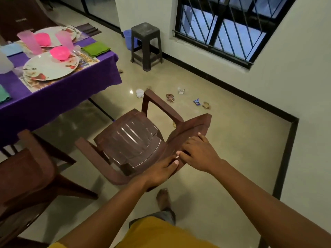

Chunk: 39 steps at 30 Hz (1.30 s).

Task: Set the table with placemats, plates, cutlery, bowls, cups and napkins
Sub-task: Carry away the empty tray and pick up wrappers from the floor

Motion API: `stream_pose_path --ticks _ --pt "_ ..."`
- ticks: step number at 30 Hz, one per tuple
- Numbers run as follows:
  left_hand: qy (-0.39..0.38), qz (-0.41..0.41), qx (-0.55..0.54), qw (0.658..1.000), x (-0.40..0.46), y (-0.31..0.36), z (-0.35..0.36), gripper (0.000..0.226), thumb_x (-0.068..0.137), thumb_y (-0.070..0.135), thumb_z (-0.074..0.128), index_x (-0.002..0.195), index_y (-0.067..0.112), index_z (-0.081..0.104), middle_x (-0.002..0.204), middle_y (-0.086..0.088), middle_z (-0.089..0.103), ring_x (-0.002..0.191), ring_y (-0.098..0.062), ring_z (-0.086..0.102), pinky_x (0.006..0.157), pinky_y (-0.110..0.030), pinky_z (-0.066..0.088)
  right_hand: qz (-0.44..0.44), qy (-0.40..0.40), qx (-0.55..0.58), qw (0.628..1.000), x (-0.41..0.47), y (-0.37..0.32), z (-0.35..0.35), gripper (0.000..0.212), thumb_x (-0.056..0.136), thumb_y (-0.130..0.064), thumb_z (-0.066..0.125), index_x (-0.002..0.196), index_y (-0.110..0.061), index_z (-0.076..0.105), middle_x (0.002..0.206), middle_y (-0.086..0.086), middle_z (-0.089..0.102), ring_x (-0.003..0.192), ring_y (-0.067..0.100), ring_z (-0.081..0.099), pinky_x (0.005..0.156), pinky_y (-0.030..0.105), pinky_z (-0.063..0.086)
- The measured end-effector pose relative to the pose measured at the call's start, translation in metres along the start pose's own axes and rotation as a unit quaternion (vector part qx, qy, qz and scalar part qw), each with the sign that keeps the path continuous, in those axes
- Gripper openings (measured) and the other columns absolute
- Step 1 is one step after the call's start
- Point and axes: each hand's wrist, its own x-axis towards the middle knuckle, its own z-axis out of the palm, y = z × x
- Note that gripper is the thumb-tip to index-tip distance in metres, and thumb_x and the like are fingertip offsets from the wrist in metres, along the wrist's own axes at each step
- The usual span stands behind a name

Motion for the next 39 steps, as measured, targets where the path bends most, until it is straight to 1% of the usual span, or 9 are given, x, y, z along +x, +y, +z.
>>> stream_pose_path --ticks 4,9,14,17,21,24,28,36,39 --pt "-0.021 -0.035 -0.022 0.999 0.035 0.012 0.000 0.056 0.111 0.054 0.026 0.164 0.036 0.021 0.166 0.008 0.032 0.155 -0.014 0.026 0.116 -0.025 0.019 -0.022 -0.050 -0.033 0.998 0.031 0.025 -0.003 0.063 0.095 -0.068 0.026 0.102 -0.028 0.074 0.109 -0.004 0.071 0.118 0.018 0.057 0.121 0.041 0.021" --pt "-0.013 -0.082 -0.038 0.996 0.074 -0.004 -0.006 0.062 0.104 0.069 0.030 0.159 0.040 0.035 0.165 0.010 0.037 0.150 -0.010 0.035 0.128 -0.041 0.024 -0.018 -0.145 -0.087 0.985 0.083 0.051 -0.019 0.053 0.094 -0.068 0.043 0.116 -0.028 0.071 0.122 0.002 0.067 0.124 0.025 0.053 0.113 0.043 0.029" --pt "0.000 -0.220 0.026 0.975 0.081 -0.032 -0.015 0.066 0.104 0.070 0.026 0.157 0.036 0.043 0.165 0.002 0.039 0.151 -0.022 0.038 0.124 -0.037 0.024 -0.022 -0.249 -0.174 0.953 0.129 0.065 -0.019 0.065 0.092 -0.073 0.043 0.141 -0.032 0.060 0.149 0.008 0.050 0.142 0.032 0.036 0.120 0.058 0.016" --pt "0.026 -0.313 0.087 0.945 0.086 -0.073 -0.016 0.089 0.081 0.091 0.018 0.153 0.046 0.043 0.167 0.006 0.036 0.154 -0.025 0.032 0.126 -0.055 0.018 -0.031 -0.285 -0.212 0.934 0.156 0.069 -0.010 0.065 0.093 -0.071 0.044 0.145 -0.032 0.055 0.153 0.009 0.044 0.144 0.036 0.032 0.118 0.069 0.007" --pt "0.071 -0.392 0.128 0.908 0.088 -0.116 -0.016 0.111 0.067 0.102 0.006 0.157 0.044 0.038 0.169 0.003 0.030 0.154 -0.029 0.028 0.123 -0.058 0.021 -0.004 -0.319 -0.222 0.921 0.181 0.068 0.006 0.064 0.094 -0.063 0.051 0.148 -0.028 0.049 0.154 0.013 0.042 0.140 0.042 0.040 0.112 0.069 0.028" --pt "0.128 -0.463 0.117 0.869 0.067 -0.083 -0.021 0.080 0.092 0.077 0.030 0.160 0.036 0.034 0.167 -0.006 0.032 0.152 -0.035 0.031 0.123 -0.054 0.027 0.027 -0.308 -0.187 0.933 0.194 0.071 0.009 0.057 0.091 -0.052 0.061 0.138 -0.021 0.058 0.136 0.011 0.059 0.123 0.038 0.059 0.099 0.060 0.050" --pt "0.197 -0.480 0.087 0.851 0.053 -0.043 -0.023 0.041 0.104 0.046 0.045 0.145 0.040 0.052 0.143 0.002 0.061 0.130 -0.026 0.060 0.099 -0.041 0.050 0.067 -0.324 -0.122 0.936 0.211 0.081 0.010 0.052 0.087 -0.047 0.064 0.134 -0.025 0.062 0.127 0.003 0.066 0.112 0.027 0.066 0.095 0.040 0.056" --pt "0.276 -0.585 -0.082 0.758 0.039 -0.050 -0.017 0.066 0.089 0.064 0.066 0.141 0.023 0.061 0.139 -0.003 0.064 0.127 -0.024 0.061 0.104 -0.038 0.048 0.031 -0.496 -0.037 0.867 0.272 0.115 0.082 0.077 0.067 -0.059 0.074 0.137 -0.034 0.055 0.130 -0.002 0.064 0.107 0.022 0.065 0.102 0.043 0.054" --pt "0.279 -0.580 -0.114 0.757 0.037 -0.061 -0.016 0.072 0.084 0.065 0.070 0.140 0.021 0.063 0.138 -0.006 0.064 0.125 -0.026 0.062 0.106 -0.039 0.049 0.064 -0.478 0.008 0.876 0.264 0.112 0.058 0.048 0.088 -0.039 0.072 0.133 -0.024 0.060 0.128 0.006 0.065 0.112 0.026 0.065 0.106 0.044 0.053"
